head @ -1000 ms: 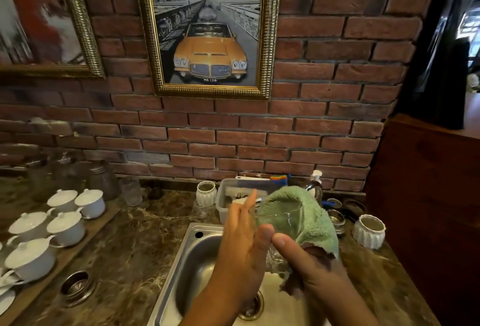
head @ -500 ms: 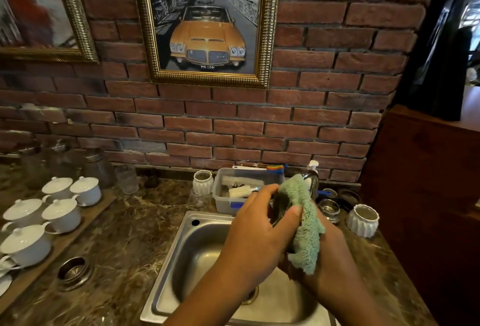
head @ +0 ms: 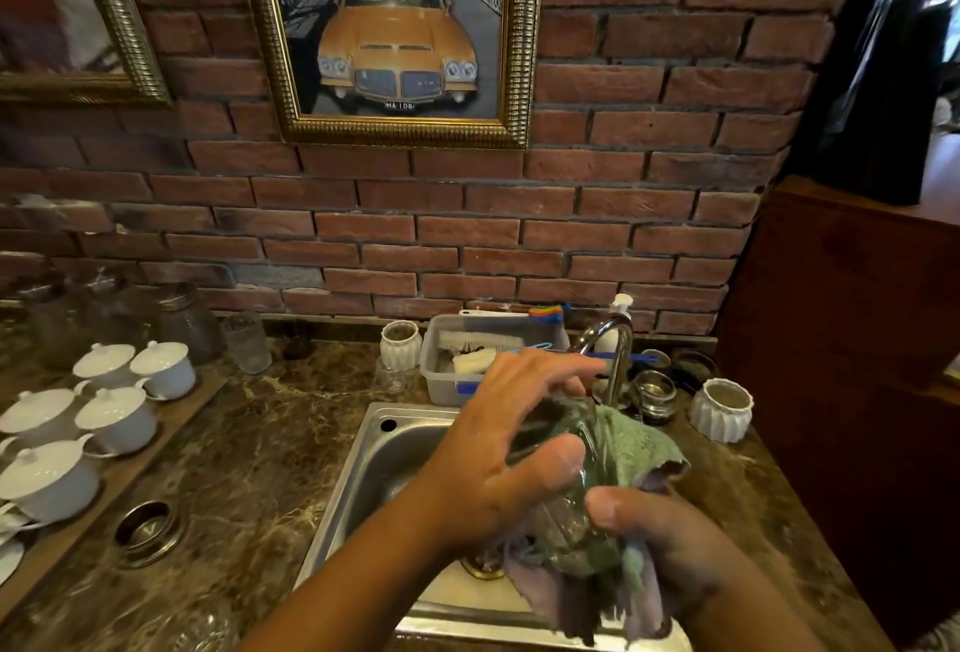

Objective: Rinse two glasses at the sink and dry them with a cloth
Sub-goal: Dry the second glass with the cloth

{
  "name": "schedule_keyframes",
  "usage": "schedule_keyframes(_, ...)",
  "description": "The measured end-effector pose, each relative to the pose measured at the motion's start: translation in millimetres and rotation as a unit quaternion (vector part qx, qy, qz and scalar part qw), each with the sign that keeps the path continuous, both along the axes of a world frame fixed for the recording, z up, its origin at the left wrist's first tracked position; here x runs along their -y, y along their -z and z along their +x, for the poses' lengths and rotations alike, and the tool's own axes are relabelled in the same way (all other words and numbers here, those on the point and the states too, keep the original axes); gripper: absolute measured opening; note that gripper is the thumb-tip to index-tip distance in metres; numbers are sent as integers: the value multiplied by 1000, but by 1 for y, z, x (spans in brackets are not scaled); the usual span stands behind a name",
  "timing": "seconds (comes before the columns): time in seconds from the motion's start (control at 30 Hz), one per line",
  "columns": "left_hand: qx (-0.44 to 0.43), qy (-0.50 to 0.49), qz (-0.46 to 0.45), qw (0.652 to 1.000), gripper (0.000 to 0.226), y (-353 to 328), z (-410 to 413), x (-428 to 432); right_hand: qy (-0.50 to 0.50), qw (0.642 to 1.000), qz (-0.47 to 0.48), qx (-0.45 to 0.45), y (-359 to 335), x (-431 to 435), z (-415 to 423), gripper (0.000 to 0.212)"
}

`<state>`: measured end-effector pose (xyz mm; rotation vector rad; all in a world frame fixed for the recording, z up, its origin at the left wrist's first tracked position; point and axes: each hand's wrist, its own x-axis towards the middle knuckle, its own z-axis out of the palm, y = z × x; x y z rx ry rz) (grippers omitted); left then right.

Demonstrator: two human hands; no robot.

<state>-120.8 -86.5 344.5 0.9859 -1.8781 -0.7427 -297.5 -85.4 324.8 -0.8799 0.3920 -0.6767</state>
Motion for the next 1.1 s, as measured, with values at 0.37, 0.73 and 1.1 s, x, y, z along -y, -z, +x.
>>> schedule_keyframes(0.37, -40, -143, 148, 978, 67, 11, -21, 12, 272, 672, -532, -437, -6, 6, 19, 61)
schedule_keyframes(0.73, -117, -58, 30, 991, 56, 14, -7, -12, 130, 888, -352, -265, -28, -6, 1, 48)
schedule_keyframes(1.1, -58, -34, 89, 994, 61, 25, 8, 0, 122, 945, -193, -236, 14, -1, 14, 47)
